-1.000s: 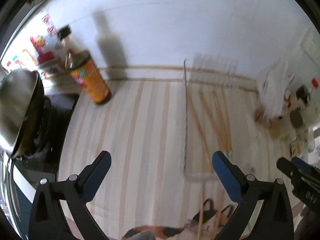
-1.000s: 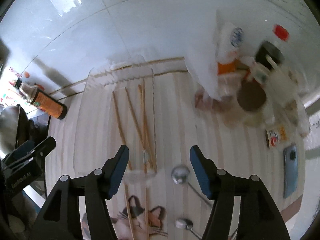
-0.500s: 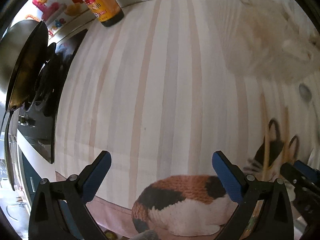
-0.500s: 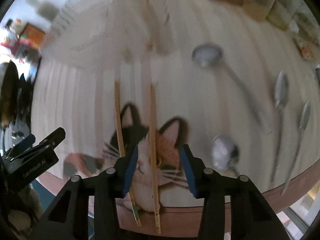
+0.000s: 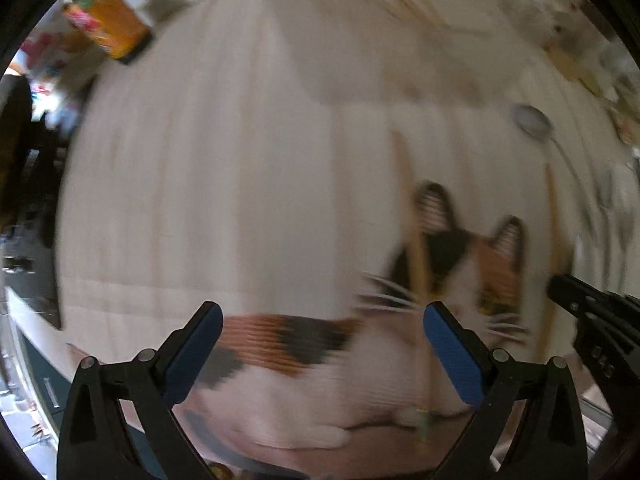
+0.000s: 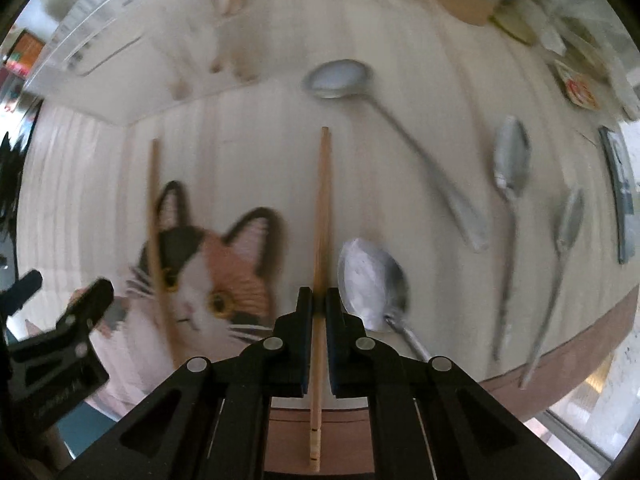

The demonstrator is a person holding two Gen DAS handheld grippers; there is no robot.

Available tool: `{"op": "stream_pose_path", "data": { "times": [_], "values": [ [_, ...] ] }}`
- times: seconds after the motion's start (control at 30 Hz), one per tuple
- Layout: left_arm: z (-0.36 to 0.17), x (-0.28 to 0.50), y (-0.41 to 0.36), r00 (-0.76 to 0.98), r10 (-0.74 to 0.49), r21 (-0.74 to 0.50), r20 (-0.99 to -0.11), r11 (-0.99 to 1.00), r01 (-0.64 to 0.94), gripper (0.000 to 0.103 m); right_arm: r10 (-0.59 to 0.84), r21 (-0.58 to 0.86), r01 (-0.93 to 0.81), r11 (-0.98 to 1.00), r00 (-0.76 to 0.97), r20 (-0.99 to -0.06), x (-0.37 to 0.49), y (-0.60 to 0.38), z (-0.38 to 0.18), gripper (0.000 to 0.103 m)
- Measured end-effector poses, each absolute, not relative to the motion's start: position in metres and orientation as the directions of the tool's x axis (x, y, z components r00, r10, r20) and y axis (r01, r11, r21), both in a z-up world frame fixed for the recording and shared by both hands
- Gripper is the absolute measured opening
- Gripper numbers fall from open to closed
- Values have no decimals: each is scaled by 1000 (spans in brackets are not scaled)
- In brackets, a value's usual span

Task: Organize utensils
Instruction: 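Grasp a remaining chopstick with the right tool while the left tool grasps the last one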

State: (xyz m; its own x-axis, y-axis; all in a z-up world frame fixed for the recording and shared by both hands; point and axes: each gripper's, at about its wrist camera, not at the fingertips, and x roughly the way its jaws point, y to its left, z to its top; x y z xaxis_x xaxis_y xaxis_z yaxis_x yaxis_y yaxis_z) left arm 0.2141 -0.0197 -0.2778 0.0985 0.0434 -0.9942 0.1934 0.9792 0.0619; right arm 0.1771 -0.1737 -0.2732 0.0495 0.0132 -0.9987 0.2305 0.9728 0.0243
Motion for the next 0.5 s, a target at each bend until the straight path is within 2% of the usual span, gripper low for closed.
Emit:
{"op": "stream_pose_path", "data": {
  "times": [0.1,0.13,0.23,0.27,0.33,0.5],
  "values": [
    [-288,210,-37,60,12,26,-998,973,229,85,11,23,259,966,49,-999,173,-191,-269,6],
    [-292,209,-41,48,7,18,-999,971,238,74,12,25,265,964,50,-999,171,-196,-268,6],
    [-293,206,-45,53,-15,-1,-998,968,251,51,13,27,281,959,50,-999,167,-209,-262,6],
    [-292,205,-46,59,-16,0,-998,966,257,33,15,28,283,959,50,-999,170,-208,-262,6],
    [-289,204,-41,64,-17,0,-998,967,256,6,18,31,283,959,49,-999,168,-211,-259,6],
    [-291,204,-10,54,-4,7,-999,978,206,5,18,30,278,960,46,-999,171,-221,-257,6]
  ]
}}
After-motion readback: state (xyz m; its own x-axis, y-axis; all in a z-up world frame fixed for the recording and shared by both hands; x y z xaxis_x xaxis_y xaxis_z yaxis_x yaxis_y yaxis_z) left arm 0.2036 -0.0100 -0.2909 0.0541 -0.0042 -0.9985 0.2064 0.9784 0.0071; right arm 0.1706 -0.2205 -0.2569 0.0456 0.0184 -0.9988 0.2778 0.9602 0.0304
